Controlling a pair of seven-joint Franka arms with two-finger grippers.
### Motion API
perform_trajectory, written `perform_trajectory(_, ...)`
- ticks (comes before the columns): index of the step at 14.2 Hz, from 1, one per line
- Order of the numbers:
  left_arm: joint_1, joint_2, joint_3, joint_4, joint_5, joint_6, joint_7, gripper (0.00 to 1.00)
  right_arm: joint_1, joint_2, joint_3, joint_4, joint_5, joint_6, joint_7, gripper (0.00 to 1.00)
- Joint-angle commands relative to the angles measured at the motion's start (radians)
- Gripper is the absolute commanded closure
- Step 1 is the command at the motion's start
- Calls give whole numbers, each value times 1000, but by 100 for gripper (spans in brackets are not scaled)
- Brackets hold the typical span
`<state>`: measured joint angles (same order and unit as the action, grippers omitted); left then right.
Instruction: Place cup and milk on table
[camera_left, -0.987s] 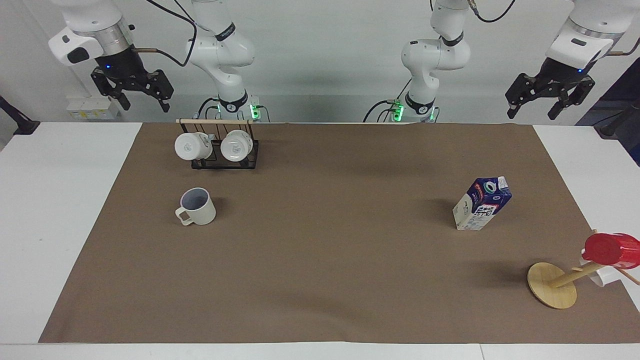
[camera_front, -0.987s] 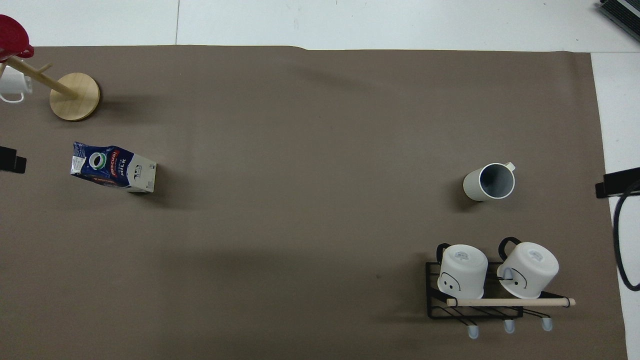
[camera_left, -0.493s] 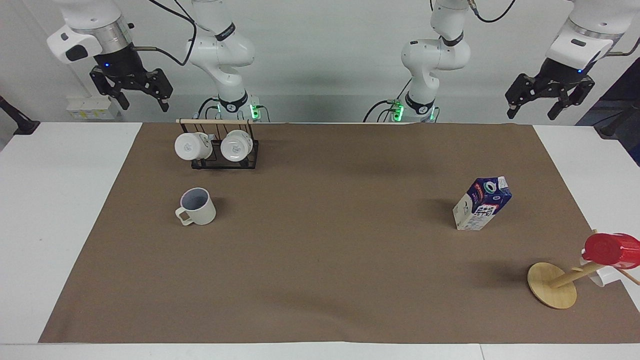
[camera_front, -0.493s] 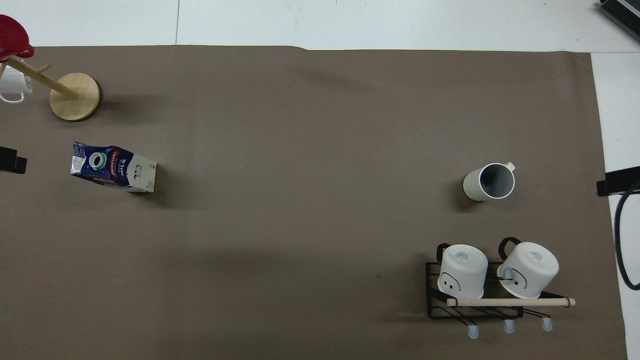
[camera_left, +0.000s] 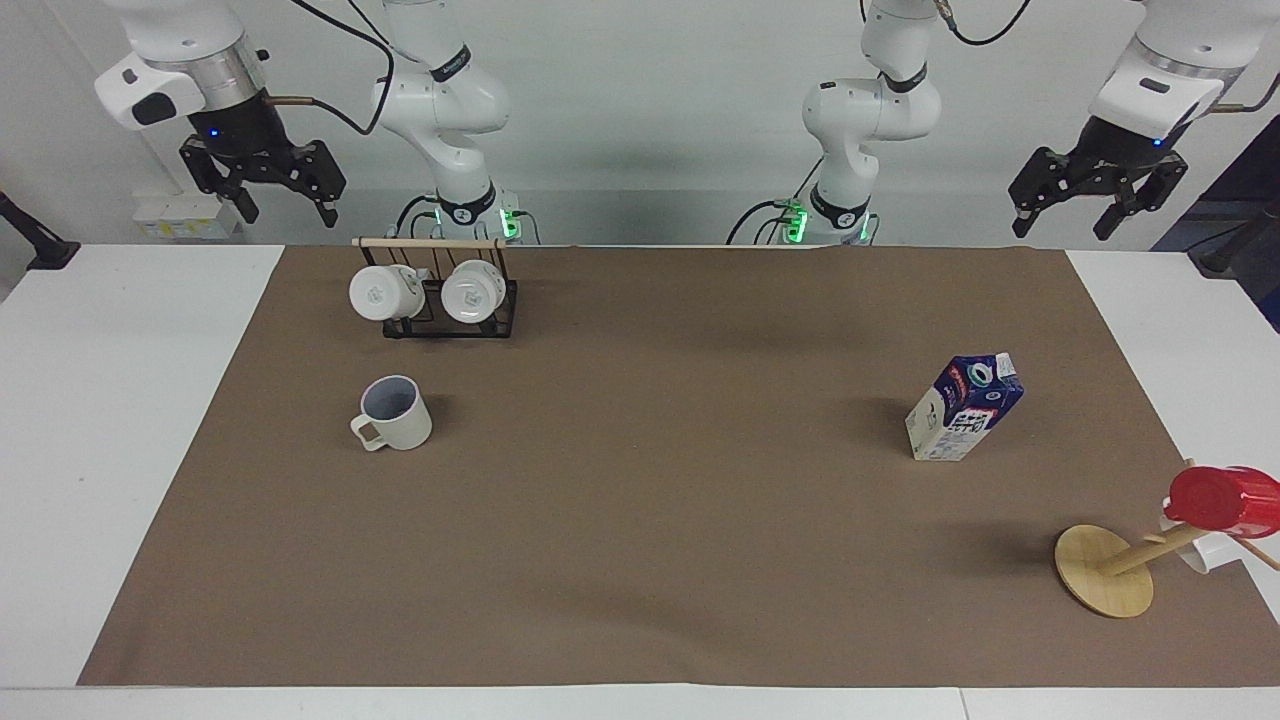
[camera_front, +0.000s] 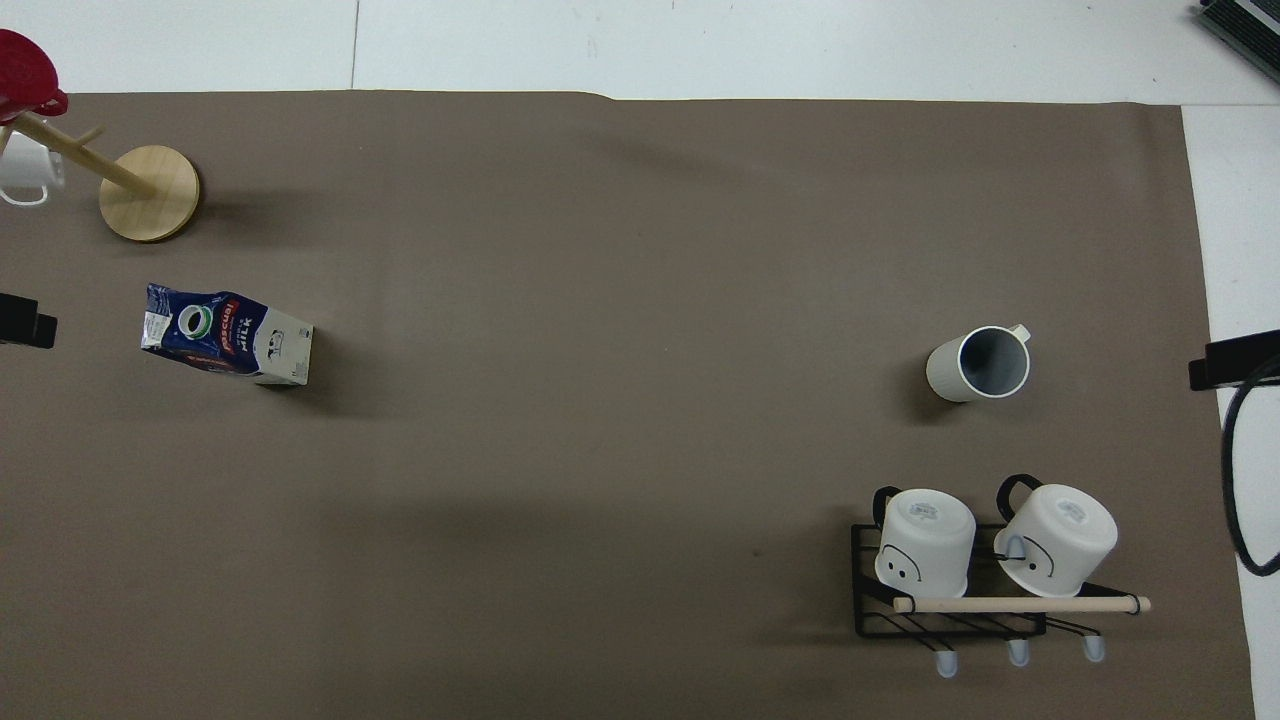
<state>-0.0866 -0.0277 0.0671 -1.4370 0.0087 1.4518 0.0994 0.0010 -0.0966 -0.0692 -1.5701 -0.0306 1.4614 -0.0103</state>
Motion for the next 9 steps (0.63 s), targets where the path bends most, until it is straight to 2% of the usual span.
perform_trajectory(1, 10, -21, -9, -20, 1, -8, 8, 0, -7, -29, 8, -53, -14, 30, 7, 0)
perform_trajectory(5, 11, -21, -9, -20, 1, -10, 5, 0, -1, -28, 9, -112, -14, 144, 24, 0)
perform_trajectory(7, 11, -21, -9, -20, 1, -10, 2, 0, 2, -26, 11, -186, -11, 194, 21, 0)
perform_trajectory(9, 10, -21, -9, -22, 1, -10, 5, 0, 45, -18, 15, -260, -12, 293, 30, 0)
